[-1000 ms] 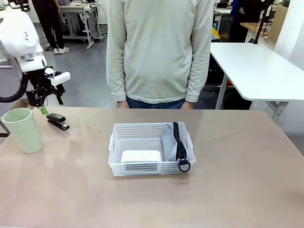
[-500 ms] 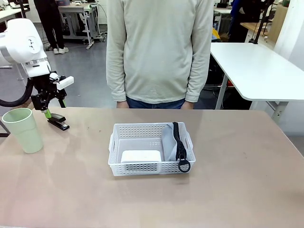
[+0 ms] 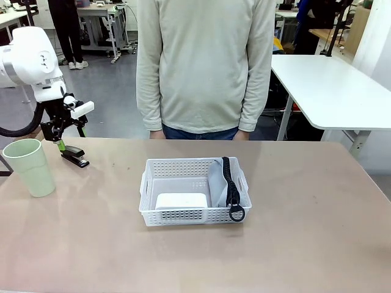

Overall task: Efficiently arrange items inside the basket to fit them all.
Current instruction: Pick up the Stapler and place it inside the Organizing basket.

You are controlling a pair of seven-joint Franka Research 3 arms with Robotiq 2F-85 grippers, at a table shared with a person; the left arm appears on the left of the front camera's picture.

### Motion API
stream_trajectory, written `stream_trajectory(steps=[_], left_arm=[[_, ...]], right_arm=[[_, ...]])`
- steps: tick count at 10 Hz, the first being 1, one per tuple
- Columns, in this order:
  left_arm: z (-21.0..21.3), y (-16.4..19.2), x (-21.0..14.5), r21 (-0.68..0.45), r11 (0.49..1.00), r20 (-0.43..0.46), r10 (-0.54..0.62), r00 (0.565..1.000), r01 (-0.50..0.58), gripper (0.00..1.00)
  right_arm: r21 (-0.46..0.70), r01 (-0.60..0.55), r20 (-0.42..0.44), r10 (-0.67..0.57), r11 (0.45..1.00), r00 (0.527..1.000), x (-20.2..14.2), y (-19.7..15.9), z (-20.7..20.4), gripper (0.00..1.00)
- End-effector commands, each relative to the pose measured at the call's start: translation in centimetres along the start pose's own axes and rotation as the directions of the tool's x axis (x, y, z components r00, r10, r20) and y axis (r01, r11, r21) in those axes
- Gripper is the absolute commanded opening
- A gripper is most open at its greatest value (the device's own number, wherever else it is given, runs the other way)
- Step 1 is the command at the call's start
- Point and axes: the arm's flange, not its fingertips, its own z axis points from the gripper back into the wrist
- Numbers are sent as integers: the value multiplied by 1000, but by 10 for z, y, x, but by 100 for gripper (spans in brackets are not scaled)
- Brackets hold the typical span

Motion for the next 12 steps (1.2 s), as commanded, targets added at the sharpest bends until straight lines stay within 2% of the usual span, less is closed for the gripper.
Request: stream_trajectory(steps=[1,4,8,12], left_arm=[[-7,13,-20,17,997,-3,-79,997,79,100],[-15,17,-37,-25,993,34,-110,993,111,100],[-37,21,-36,-98,992,52,-79,996,83,100],[-40,21,-36,-100,993,37,-64,997,67,100]], right_arm=[[20,11,12,-12,1000,1000,0,6,-1,100],[20,11,12,-12,1000,1000,0,6,-1,100],[20,11,12,-12,1000,1000,0,6,-1,100],[20,11,12,-12,1000,1000,0,6,-1,100]])
